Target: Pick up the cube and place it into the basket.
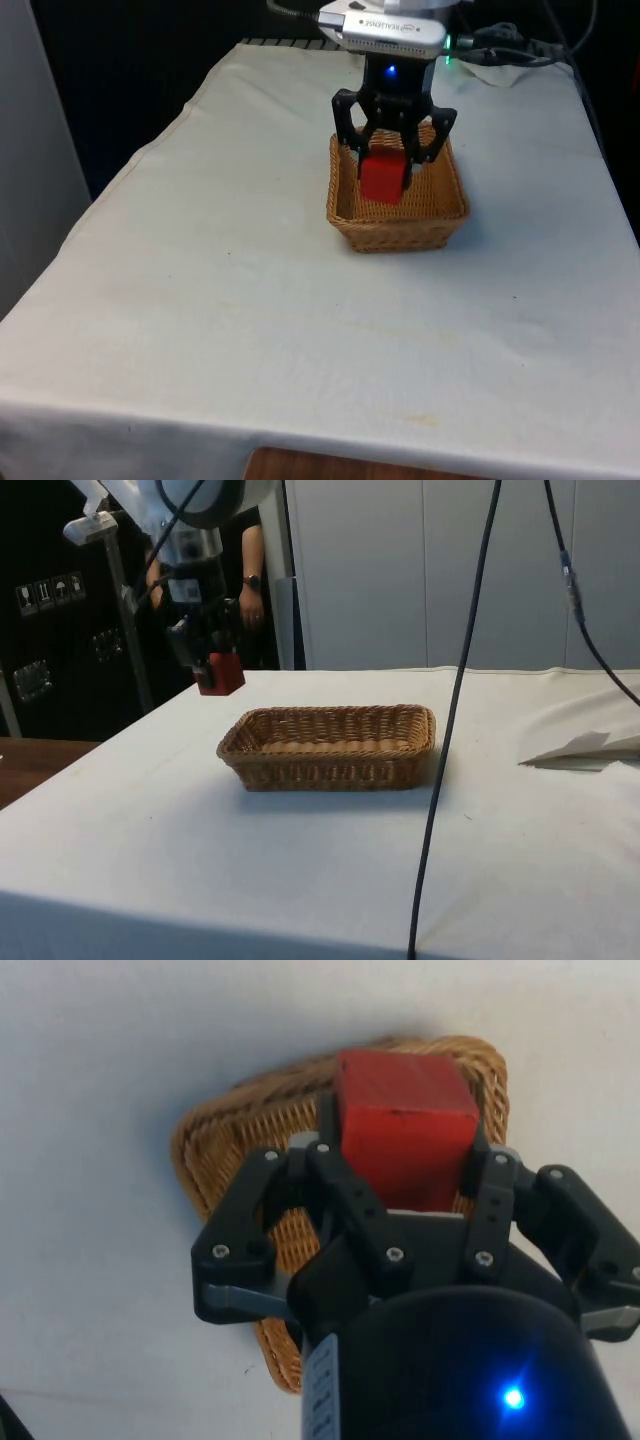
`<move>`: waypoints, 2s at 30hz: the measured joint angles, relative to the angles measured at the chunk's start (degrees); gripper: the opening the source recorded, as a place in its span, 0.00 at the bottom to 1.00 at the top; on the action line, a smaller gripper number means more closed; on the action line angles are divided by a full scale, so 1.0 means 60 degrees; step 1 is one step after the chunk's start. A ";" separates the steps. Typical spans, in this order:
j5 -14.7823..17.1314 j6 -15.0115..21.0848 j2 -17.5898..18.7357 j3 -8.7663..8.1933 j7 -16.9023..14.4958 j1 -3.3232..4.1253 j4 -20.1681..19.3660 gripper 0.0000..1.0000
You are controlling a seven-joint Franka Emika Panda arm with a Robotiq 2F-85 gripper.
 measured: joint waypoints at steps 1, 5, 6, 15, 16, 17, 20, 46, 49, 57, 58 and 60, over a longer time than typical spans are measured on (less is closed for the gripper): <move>0.0000 0.0000 0.0000 0.0000 0.0000 0.0000 0.0000 0.02; -0.0019 0.0010 -0.0229 -0.0019 -0.0019 0.0000 -0.0296 0.02; -0.0048 0.0029 -0.0353 -0.0038 -0.0019 0.0000 -0.0468 0.02; -0.0115 0.0258 -0.0879 -0.0105 -0.0067 0.0000 -0.1299 0.02; -0.0115 0.0267 -0.0945 -0.0115 -0.0076 0.0000 -0.1385 0.02; -0.0115 0.0267 -0.0945 -0.0115 -0.0076 0.0000 -0.1385 0.02; -0.0134 0.0344 -0.1127 -0.0143 -0.0105 0.0000 -0.1662 0.02; -0.0344 0.1671 -0.2664 -0.0181 -0.0172 0.0000 -0.4192 0.02; -0.0344 0.1843 -0.2779 -0.0181 -0.0191 0.0000 -0.4431 0.02; -0.0344 0.2426 -0.3065 -0.0191 -0.0248 0.0000 -0.5128 0.02; -0.0344 0.2426 -0.3065 -0.0191 -0.0248 0.0000 -0.5128 0.02; -0.0344 0.2607 -0.3094 -0.0201 -0.0267 0.0000 -0.5290 0.02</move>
